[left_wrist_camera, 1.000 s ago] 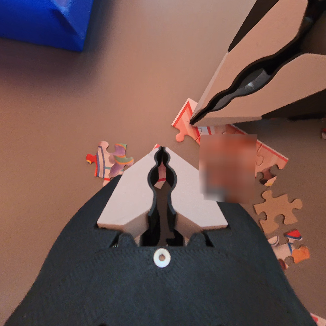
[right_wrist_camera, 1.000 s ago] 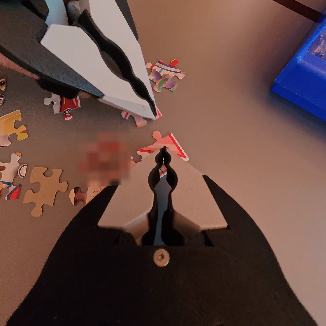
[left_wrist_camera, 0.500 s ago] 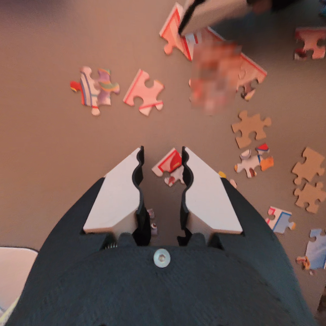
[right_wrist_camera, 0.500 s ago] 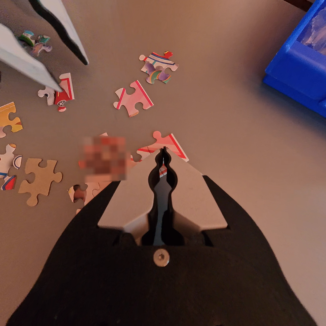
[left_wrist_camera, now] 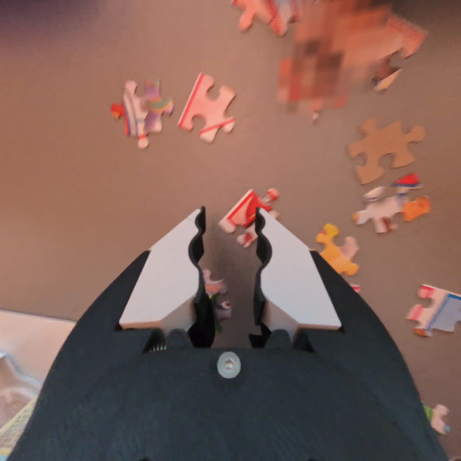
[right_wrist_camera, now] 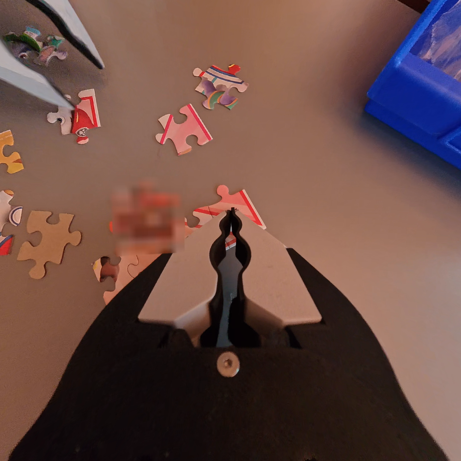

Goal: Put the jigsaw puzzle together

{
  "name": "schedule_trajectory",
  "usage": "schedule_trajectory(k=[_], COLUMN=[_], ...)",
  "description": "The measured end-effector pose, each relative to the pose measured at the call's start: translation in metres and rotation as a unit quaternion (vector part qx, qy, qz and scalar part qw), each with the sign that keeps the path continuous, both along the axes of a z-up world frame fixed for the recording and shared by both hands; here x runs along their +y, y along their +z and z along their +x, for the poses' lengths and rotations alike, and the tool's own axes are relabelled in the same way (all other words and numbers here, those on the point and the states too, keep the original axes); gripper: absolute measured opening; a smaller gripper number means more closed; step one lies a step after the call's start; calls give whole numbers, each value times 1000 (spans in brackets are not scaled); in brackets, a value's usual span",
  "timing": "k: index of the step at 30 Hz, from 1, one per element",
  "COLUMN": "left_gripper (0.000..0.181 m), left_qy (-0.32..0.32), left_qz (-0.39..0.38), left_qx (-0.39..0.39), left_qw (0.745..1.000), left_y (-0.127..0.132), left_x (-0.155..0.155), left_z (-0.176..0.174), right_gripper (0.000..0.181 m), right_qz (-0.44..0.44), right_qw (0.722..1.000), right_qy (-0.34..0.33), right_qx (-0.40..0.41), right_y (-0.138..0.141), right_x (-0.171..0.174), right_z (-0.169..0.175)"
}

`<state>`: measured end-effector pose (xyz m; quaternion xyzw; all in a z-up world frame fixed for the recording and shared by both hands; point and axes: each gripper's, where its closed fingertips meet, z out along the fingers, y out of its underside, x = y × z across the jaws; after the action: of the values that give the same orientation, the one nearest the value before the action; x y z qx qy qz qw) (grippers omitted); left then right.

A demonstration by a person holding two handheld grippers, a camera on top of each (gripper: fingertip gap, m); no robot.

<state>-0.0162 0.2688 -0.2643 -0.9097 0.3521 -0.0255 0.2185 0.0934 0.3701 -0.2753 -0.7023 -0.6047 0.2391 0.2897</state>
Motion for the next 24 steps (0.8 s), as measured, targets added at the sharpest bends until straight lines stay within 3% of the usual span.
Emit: schedule_trajectory(k=[3, 7, 11, 14, 18, 20, 24], left_gripper=[45, 51, 34, 29, 26, 26, 40], left_qy=[-42, -90, -82, -96, -129, -146, -222], left_qz=[-1, -30, -19, -19, -9, 8, 50], left_qx=[-63, -33, -51, -51, -38, -70, -36], left_qw=[997, 995, 995, 994, 991, 987, 973], left_y=[15, -10, -14, -14, -11, -1, 3], left_x=[-16, -44, -47, -54, -57, -51, -25], left_z=[53, 102, 122, 134, 148, 165, 196], right_gripper=[0, 0, 3, 5, 13, 16, 16], right_qz=[4, 7, 11, 28, 15, 12, 0], right_qw=[1000, 999, 994, 991, 1000, 1000, 999], right_qy=[2, -4, -19, -15, 11, 8, -44], right_qx=[1, 35, 109, 130, 17, -7, -22], right_y=[2, 18, 50, 72, 44, 33, 16], right_x=[0, 3, 3, -17, -63, -79, -77], right_z=[1, 3, 15, 39, 86, 103, 127])
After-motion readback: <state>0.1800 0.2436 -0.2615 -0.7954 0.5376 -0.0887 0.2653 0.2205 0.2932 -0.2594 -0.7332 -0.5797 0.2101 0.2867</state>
